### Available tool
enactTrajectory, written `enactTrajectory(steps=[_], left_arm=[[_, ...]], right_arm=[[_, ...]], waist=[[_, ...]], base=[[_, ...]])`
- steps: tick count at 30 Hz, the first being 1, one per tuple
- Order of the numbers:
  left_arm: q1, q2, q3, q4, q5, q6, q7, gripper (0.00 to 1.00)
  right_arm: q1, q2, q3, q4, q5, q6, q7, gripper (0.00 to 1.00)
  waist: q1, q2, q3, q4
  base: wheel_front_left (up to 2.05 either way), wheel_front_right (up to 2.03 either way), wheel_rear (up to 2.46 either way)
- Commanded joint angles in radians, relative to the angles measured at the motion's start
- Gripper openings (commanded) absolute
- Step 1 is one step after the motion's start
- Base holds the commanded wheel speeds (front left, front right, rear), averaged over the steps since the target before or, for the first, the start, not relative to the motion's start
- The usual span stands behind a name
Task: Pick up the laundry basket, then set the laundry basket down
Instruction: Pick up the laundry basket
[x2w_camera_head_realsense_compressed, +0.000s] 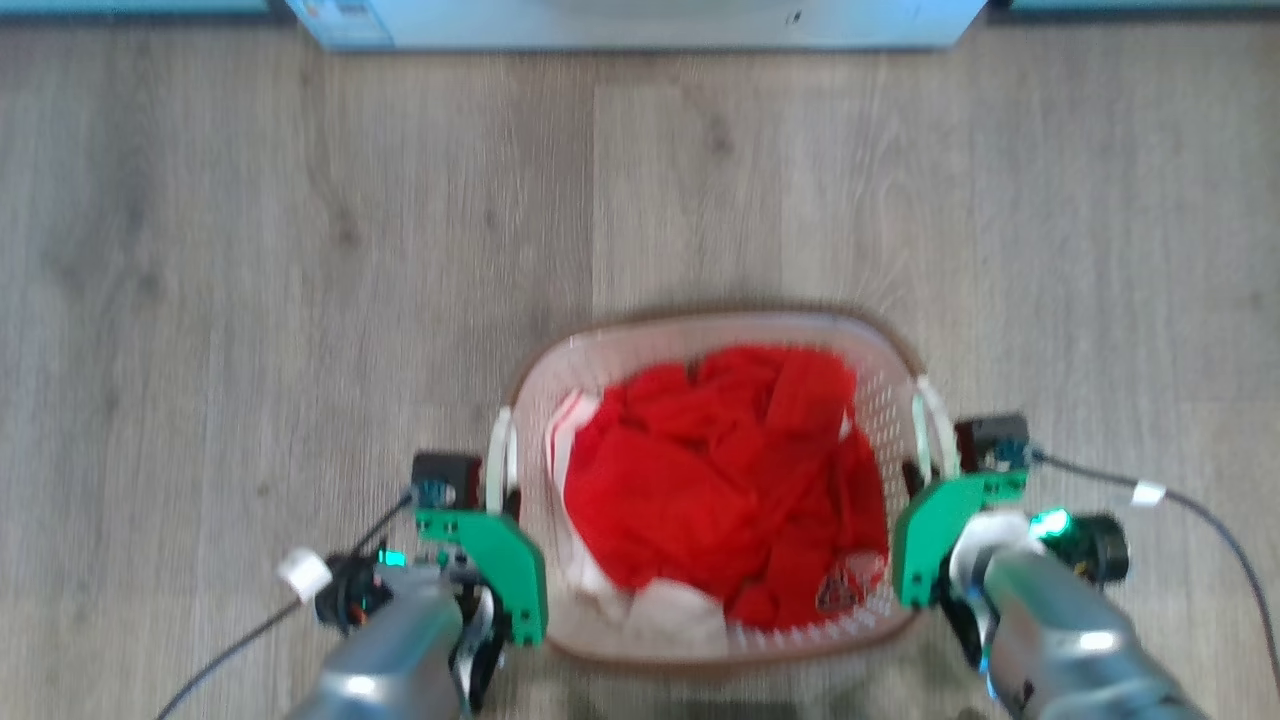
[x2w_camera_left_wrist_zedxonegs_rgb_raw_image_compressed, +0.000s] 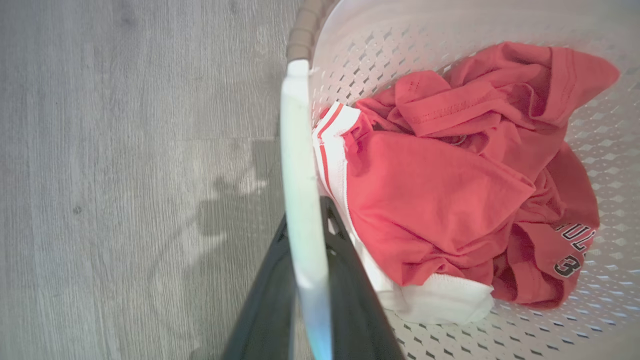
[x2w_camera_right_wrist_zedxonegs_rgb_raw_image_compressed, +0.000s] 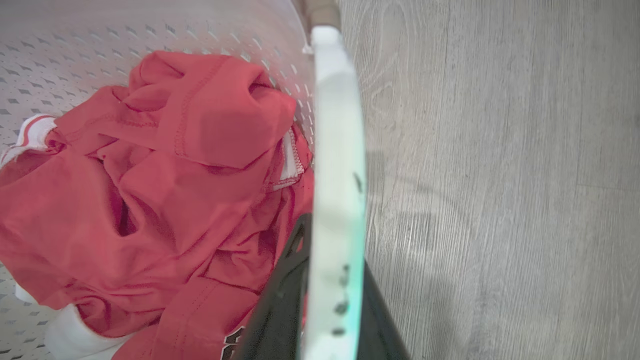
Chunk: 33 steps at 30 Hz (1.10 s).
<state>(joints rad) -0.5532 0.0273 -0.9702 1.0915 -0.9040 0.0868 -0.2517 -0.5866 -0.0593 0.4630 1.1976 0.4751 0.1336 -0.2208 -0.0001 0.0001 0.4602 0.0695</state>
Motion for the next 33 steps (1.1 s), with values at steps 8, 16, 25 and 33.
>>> enactTrajectory(steps=[8, 16, 25, 33], left_arm=[[0.07, 0.023, -0.051, 0.041, -0.045, -0.018, 0.016, 0.0], [0.11, 0.023, -0.1, 0.073, -0.077, -0.031, 0.042, 0.0], [0.147, 0.023, -0.133, 0.098, -0.106, -0.047, 0.051, 0.0], [0.158, 0.023, -0.143, 0.119, -0.13, -0.057, 0.043, 0.0]], right_arm=[[0.108, 0.009, 0.113, -0.002, 0.102, -0.003, 0.04, 0.0], [0.148, 0.009, 0.196, -0.003, 0.184, -0.003, 0.061, 0.0], [0.193, 0.009, 0.27, 0.002, 0.259, -0.003, 0.071, 0.0], [0.203, 0.009, 0.321, 0.004, 0.313, -0.003, 0.068, 0.0]], waist=[[0.0001, -0.0001, -0.139, -0.027], [0.0001, -0.0001, -0.225, -0.038], [0.0001, -0.0001, -0.322, -0.045], [0.0001, -0.0001, -0.362, -0.049]], base=[[0.0, 0.0, 0.0], [0.0, 0.0, 0.0], [0.0, 0.0, 0.0], [0.0, 0.0, 0.0]])
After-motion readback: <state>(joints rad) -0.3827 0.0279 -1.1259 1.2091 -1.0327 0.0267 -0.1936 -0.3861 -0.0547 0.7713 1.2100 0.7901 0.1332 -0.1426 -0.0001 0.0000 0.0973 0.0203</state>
